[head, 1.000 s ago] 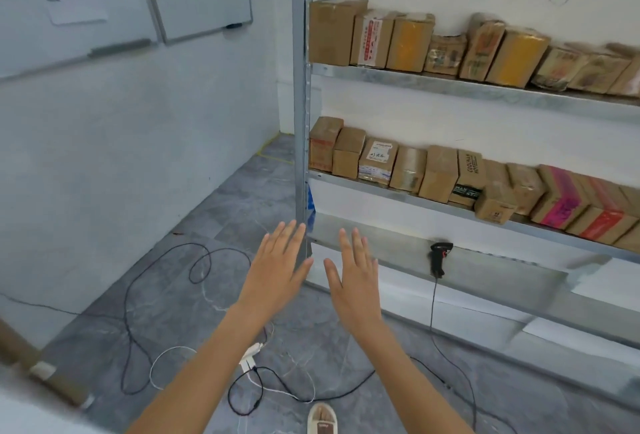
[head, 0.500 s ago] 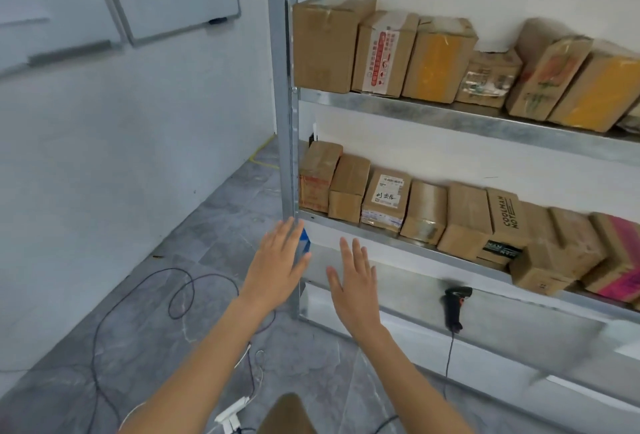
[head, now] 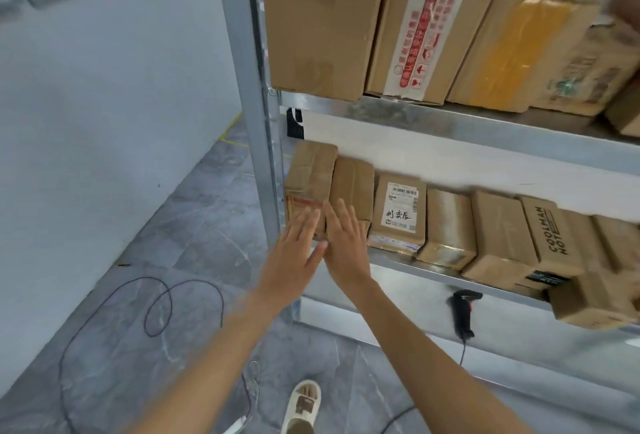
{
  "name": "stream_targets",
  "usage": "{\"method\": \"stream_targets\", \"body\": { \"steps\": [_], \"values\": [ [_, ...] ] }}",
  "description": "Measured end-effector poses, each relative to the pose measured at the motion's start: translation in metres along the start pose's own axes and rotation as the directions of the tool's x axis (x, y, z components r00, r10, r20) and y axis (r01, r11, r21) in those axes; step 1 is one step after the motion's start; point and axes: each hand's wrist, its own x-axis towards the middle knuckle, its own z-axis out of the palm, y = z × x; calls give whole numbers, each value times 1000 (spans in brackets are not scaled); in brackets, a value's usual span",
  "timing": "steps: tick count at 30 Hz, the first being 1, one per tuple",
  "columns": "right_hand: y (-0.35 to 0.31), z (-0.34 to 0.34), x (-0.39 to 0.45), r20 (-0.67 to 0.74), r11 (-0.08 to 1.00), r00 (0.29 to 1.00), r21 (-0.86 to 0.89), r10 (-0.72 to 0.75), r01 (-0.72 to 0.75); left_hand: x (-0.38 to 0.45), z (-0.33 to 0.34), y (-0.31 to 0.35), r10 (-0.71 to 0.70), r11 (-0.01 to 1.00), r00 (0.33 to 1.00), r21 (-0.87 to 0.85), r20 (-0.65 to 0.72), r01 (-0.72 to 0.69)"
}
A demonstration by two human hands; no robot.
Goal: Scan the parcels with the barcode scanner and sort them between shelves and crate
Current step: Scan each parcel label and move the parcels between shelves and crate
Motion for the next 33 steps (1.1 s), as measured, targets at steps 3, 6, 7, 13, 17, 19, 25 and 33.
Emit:
{"method": "stream_targets", "body": {
  "steps": [3, 6, 7, 13, 17, 19, 25, 33],
  "values": [
    [-3, 12, 41, 14, 999, 1000, -45, 16, -15, 18, 8, -11, -36, 994, 999, -100, 30, 39],
    [-2, 27, 66, 36, 996, 999, -88, 10, -6, 36, 11, -22, -69, 983, 997, -172, 16, 71],
    [1, 31, 70, 44, 994, 999, -109, 0, 5, 43, 11, -25, -80, 978, 997, -194, 11, 81],
    [24, 38, 81, -46, 986, 993, -132, -109, 102, 64, 17, -35, -147, 961, 989, -231, 33, 151],
    [31, 42, 82, -135, 979, 975, -124, -177, 160, 67, 22, -38, -190, 950, 981, -244, 43, 195],
    [35, 41, 82, -167, 973, 964, -135, -208, 186, 67, 23, -38, -187, 955, 982, -231, 21, 186],
    [45, 36, 81, -189, 963, 951, -160, -244, 215, 69, 26, -31, -221, 948, 975, -239, -18, 211],
    [45, 32, 81, -154, 981, 974, -124, -167, 149, 105, 24, -14, -452, 783, 890, -449, 63, 430]
  ]
}}
